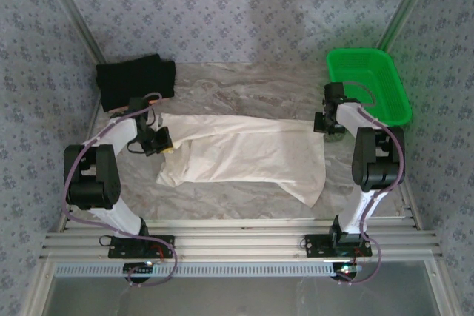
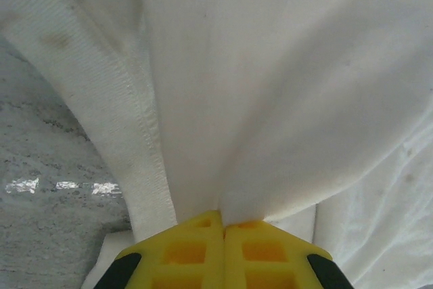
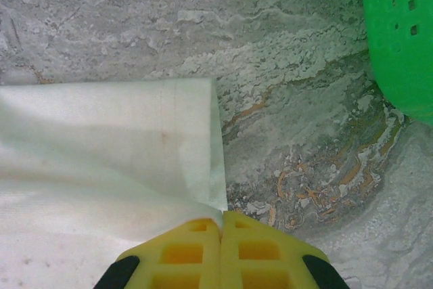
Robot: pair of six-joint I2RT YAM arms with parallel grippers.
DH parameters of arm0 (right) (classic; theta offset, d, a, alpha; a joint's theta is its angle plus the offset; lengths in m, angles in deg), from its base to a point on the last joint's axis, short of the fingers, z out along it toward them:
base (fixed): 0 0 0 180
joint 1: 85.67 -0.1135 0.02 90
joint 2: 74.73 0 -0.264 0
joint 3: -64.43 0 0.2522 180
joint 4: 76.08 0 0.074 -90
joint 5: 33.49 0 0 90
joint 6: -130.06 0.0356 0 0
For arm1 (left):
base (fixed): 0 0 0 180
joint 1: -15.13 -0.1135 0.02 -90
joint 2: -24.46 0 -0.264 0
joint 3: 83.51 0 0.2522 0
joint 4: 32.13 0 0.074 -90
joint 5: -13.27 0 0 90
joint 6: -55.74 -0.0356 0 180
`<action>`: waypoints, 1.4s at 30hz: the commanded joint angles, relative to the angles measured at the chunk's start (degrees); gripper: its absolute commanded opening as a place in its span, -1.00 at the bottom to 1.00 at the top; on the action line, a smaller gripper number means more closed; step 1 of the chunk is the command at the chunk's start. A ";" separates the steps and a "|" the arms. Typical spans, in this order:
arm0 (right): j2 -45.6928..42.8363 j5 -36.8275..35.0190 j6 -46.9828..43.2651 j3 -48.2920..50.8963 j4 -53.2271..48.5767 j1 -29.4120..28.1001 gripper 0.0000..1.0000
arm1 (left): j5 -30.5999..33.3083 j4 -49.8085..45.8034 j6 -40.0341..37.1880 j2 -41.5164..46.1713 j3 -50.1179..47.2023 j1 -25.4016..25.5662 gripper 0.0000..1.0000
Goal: Fold and stack the t-shirts
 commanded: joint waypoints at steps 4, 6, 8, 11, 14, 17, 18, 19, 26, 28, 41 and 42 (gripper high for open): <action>1.31 -1.82 -0.45 0.62 0.32 -0.14 -1.00 | 1.64 1.10 0.13 -2.78 -1.78 -0.19 -1.00; 1.36 -1.72 -0.37 0.41 0.35 -0.21 -0.98 | 1.73 1.73 0.66 -3.17 -1.25 -0.13 -1.00; 1.29 -1.62 0.06 0.11 0.25 -0.15 -0.83 | 1.65 2.34 1.25 -3.36 -0.51 -0.04 -0.96; 0.96 -0.78 0.88 -0.67 -0.15 -0.22 -0.46 | 1.83 2.78 2.04 -2.74 1.14 0.47 -0.80; -0.59 0.53 1.76 -1.21 -0.39 -0.17 -0.13 | 1.24 2.29 2.53 -1.24 2.40 1.28 -0.51; -3.54 2.91 2.27 -1.46 -0.91 -0.23 0.06 | 2.83 -0.63 2.27 1.40 2.81 1.51 -0.45; -5.02 4.62 2.20 -1.46 -1.09 -0.22 0.13 | 4.11 -2.49 2.43 2.62 2.89 1.54 -0.41; -6.42 5.97 1.99 -1.32 -1.06 -0.26 0.20 | 5.52 -4.04 2.60 3.75 3.06 1.55 -0.34; -19.52 13.38 1.92 0.77 -1.40 -2.62 0.80 | 14.54 -9.50 1.42 11.22 9.98 5.59 0.18; -22.52 17.45 2.56 1.71 -1.76 -2.88 0.84 | 16.51 -9.70 -2.74 10.59 12.70 9.88 0.24; -35.22 30.46 5.64 9.42 -5.00 -6.32 1.00 | 23.67 -11.33 -21.70 -9.07 20.77 22.43 0.14; -35.52 30.56 5.68 9.79 -5.26 -6.63 1.00 | 24.46 -10.94 -22.17 -10.27 20.95 23.01 0.11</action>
